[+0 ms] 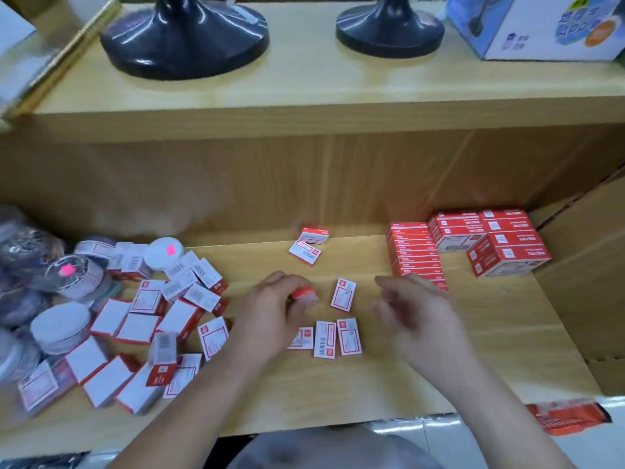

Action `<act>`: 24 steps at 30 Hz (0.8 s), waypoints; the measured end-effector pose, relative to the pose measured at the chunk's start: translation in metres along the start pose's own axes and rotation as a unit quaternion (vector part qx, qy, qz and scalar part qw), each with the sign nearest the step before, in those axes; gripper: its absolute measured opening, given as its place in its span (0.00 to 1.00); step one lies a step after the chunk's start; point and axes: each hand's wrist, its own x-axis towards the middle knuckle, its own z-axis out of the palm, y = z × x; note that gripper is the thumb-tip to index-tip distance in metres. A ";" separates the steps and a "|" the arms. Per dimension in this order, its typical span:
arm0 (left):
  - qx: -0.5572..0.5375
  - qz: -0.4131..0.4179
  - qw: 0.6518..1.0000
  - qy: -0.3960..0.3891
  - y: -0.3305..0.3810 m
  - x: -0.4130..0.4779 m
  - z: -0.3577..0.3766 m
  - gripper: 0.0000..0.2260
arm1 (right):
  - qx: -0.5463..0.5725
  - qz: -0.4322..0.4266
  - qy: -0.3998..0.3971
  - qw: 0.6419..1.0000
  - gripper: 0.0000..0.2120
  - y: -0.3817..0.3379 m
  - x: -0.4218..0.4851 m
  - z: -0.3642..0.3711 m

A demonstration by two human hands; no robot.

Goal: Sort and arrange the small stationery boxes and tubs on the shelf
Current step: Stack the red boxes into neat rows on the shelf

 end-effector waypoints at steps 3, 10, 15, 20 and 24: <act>-0.166 -0.088 0.982 -0.006 0.005 0.001 -0.005 0.08 | -0.151 0.031 -0.137 0.978 0.13 -0.013 0.036 0.027; -0.288 -0.138 0.947 -0.012 -0.004 0.006 -0.011 0.13 | -0.164 0.129 -0.203 0.957 0.18 -0.010 0.057 0.054; -0.322 -0.173 0.931 -0.014 -0.001 0.013 -0.006 0.12 | 0.002 0.123 -0.137 0.983 0.16 -0.001 0.061 0.048; -0.391 -0.217 0.894 -0.028 0.006 0.017 -0.005 0.15 | 0.156 0.104 -0.108 0.976 0.16 0.002 0.061 0.027; -0.404 -0.231 0.885 -0.031 0.010 0.015 -0.003 0.14 | 0.286 0.202 -0.111 0.930 0.16 -0.002 0.058 0.018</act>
